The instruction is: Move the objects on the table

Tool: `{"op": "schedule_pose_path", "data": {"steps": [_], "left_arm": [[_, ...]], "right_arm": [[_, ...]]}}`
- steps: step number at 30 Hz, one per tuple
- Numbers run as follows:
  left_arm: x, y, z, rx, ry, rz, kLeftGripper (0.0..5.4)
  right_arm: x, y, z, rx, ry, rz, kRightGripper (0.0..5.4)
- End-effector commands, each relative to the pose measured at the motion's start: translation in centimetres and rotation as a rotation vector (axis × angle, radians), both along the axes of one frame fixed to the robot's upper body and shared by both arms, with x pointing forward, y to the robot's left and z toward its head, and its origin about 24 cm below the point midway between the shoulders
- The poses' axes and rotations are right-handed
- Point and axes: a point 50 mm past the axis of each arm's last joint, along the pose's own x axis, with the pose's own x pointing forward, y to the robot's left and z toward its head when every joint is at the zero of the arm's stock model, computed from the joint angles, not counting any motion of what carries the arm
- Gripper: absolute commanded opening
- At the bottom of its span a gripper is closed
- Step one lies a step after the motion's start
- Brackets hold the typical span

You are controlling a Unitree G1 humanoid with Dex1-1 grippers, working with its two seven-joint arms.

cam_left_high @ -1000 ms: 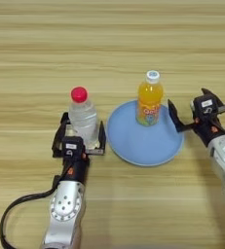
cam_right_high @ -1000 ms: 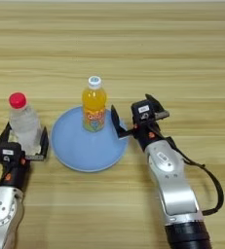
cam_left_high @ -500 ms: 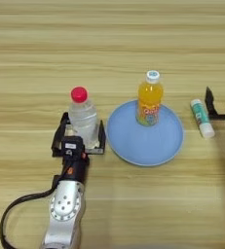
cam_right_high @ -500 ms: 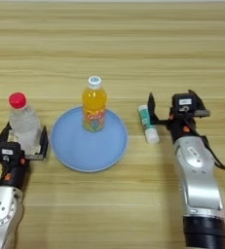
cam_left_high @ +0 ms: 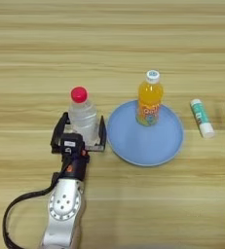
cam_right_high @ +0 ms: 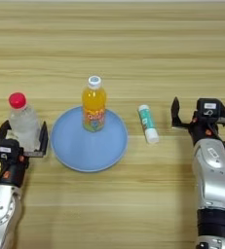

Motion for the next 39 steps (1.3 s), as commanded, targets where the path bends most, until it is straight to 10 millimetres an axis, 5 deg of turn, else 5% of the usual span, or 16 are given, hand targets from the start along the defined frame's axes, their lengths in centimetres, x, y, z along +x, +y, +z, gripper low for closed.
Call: {"op": "schedule_pose_path", "data": {"steps": [1,9,27,39], "left_arm": [[0.0,-0.2,0.3,0.013,0.001,-0.02,5.4],[0.1,-0.2,0.4,0.009,-0.002,-0.031,5.4],[0.0,-0.1,0.6,0.005,-0.02,-0.066,3.48],[0.4,0.2,1.5,0.016,-0.055,-0.061,3.09]], "right_arm": [[0.4,0.5,0.3,0.008,-0.018,0.015,5.35],[0.3,-0.9,0.4,0.009,-0.028,-0.035,5.35],[0.4,-0.9,-0.1,0.019,-0.019,-0.042,5.4],[0.4,-0.5,-0.2,0.019,-0.016,-0.035,5.4]]}}
